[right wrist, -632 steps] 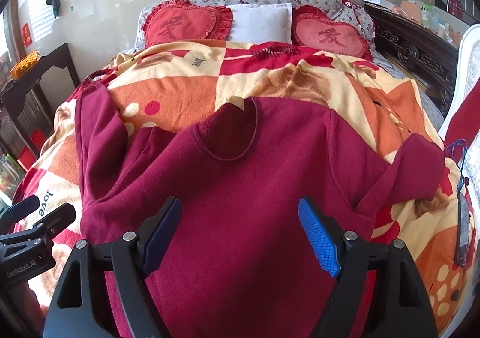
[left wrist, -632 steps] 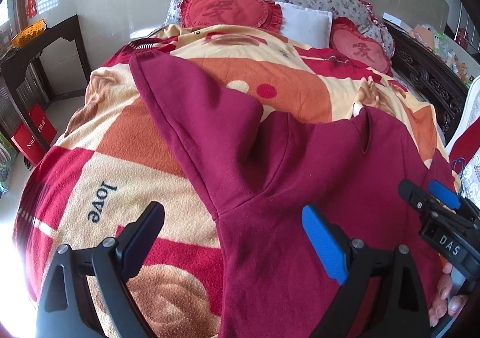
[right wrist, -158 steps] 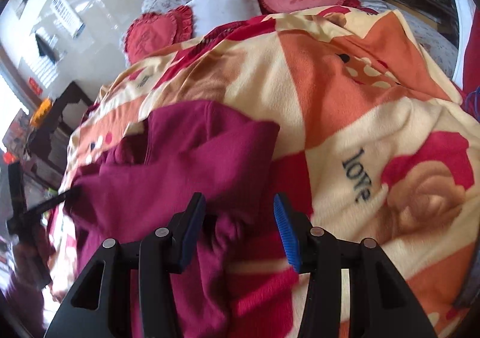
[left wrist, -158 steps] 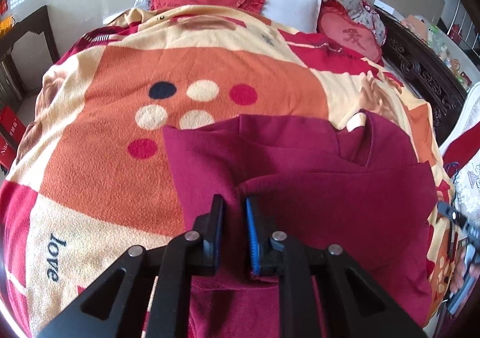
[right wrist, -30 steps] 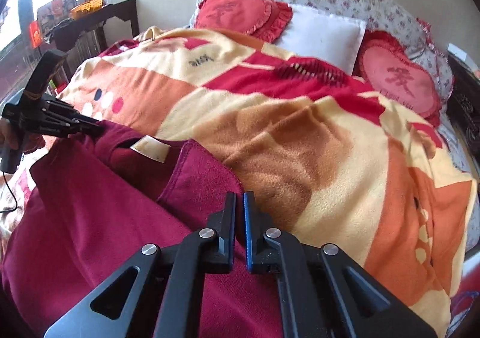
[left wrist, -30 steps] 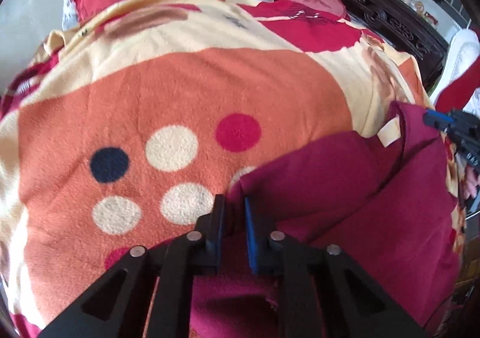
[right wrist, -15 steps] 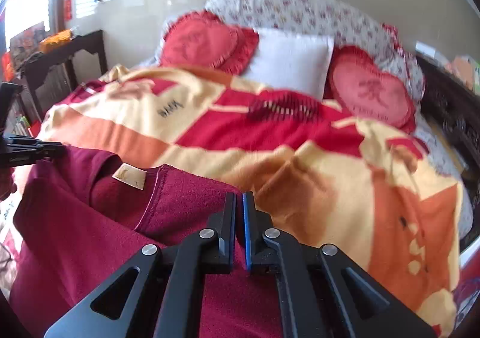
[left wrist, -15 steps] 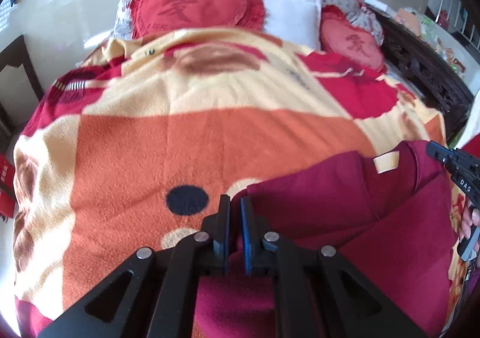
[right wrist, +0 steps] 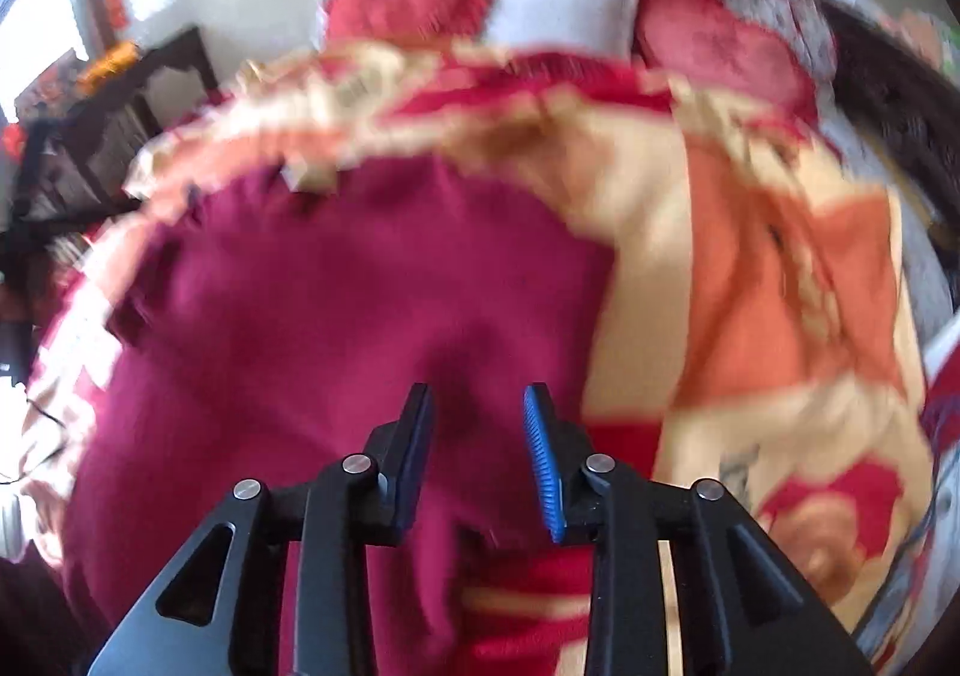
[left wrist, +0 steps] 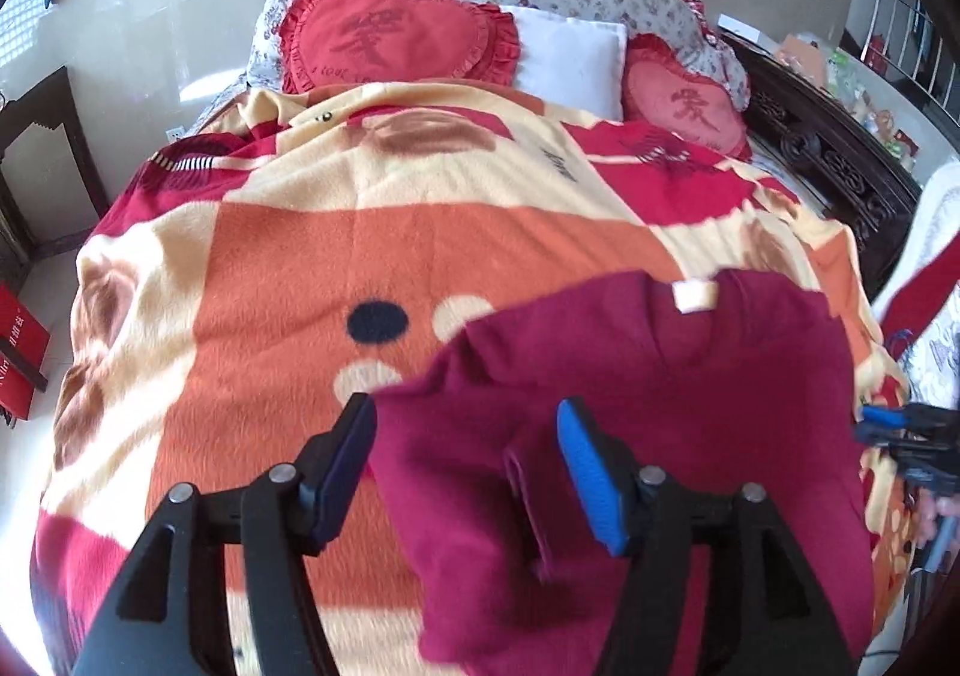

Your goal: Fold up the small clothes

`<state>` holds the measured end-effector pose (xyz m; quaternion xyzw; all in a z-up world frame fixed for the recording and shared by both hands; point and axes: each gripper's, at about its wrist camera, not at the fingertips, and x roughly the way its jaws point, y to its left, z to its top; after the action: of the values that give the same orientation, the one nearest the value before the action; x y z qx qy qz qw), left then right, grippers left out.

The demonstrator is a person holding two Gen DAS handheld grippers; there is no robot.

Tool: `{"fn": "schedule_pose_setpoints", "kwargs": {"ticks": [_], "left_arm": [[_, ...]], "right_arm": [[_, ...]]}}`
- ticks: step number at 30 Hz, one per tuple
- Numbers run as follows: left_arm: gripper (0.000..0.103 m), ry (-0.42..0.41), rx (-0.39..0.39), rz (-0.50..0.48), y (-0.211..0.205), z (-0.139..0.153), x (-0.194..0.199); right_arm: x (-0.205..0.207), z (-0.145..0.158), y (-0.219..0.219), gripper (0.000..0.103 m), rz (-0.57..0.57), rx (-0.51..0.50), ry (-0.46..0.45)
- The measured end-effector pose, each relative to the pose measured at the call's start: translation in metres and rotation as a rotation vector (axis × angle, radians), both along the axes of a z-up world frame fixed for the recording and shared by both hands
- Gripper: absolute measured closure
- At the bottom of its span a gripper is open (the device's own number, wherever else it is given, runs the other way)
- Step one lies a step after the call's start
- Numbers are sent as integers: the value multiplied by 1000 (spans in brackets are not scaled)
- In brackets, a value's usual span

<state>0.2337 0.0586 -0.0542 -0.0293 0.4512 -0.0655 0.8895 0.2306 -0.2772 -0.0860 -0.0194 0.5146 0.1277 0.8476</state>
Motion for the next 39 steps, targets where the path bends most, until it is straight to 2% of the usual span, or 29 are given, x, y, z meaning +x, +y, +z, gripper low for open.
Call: {"fn": "schedule_pose_setpoints", "kwargs": {"ticks": [2,3,5,7,11,16,22,27,31,39], "left_arm": [[35,22,-1,-4,-5,4,-22],[35,28,-6,-6,-6,7,-31],[34,42,-11,-9,-7,11,-54],[34,60,1,-11,-9,15,-81],[31,85,-26,-30,-9,19,-135],[29,126,-57,-59,-14,10,-201],[29,190,-80,-78,-13,-9,-260],[29,239,-115,-50,-3,-25,-295],[29,264,-139,-24,3,-33,-314],[29,316,-188,-10,-1,-44,-329]], "right_arm": [[-1,-34,-7,87,-54,-46,82],[-4,-35,-12,85,-76,-22,65],[-14,-19,-24,85,-151,31,40],[-34,5,-34,85,-175,111,-3],[-84,36,-40,85,-117,175,-18],[-157,44,-29,83,17,221,54],[-243,13,-19,82,45,150,128],[-281,-29,-22,82,-25,203,204],[-296,-45,-26,82,-57,301,230],[-304,-63,-30,76,-91,378,225]]}}
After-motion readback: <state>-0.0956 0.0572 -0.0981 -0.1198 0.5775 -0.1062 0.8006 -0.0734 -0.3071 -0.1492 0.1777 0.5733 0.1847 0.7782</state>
